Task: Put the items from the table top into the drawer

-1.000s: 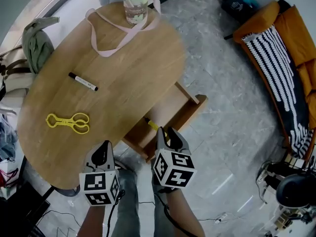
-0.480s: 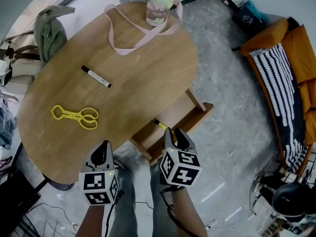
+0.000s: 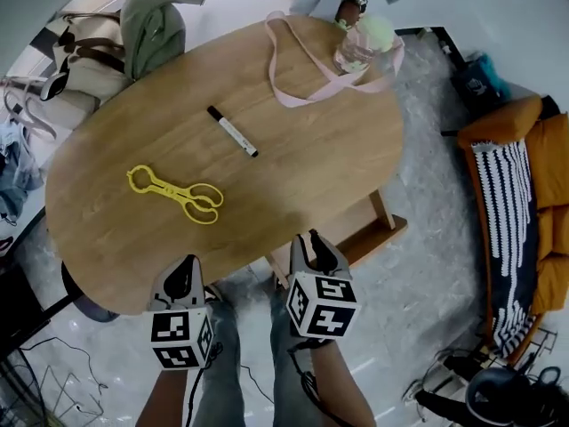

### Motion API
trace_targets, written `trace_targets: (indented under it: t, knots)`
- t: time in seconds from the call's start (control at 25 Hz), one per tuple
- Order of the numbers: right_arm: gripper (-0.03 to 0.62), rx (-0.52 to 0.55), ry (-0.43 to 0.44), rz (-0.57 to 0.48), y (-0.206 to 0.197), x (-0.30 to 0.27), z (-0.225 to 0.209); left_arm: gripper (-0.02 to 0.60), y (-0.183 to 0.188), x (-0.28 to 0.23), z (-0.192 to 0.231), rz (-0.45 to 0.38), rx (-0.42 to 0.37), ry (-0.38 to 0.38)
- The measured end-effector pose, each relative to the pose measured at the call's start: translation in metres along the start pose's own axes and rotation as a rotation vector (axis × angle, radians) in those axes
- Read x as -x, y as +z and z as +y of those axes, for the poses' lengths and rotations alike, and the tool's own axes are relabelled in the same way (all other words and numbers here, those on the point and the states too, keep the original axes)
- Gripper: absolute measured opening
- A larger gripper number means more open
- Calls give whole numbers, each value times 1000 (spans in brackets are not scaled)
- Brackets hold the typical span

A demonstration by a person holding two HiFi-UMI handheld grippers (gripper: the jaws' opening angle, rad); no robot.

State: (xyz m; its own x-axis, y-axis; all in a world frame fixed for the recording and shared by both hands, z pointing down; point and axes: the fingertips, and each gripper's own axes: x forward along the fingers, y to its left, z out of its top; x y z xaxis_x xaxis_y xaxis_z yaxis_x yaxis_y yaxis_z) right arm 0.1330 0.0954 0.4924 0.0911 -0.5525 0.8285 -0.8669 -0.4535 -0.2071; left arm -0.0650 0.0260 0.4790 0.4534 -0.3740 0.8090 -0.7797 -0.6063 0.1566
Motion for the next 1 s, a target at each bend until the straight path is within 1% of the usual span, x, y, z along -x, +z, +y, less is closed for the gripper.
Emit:
trace_targets:
  t: [0.2,0.32,0.52,0.72,1.0]
  knots:
    - [103,200,94,36,9,-15,57,-3,-10,12,41,-25,96,64]
    - [103,296,151,60,10,-24,89,-3,-19,20,66,-38,156,104]
    - [104,405,201,78,14,-35,133,-3,-32,35,104,-55,237,154]
    - [125,506,245,98,20,-46,172,-3,-47,48,134,-64,309,198]
    - [154,647,280,135,21,-63,208,-3,-61,58,165,-71,384,241]
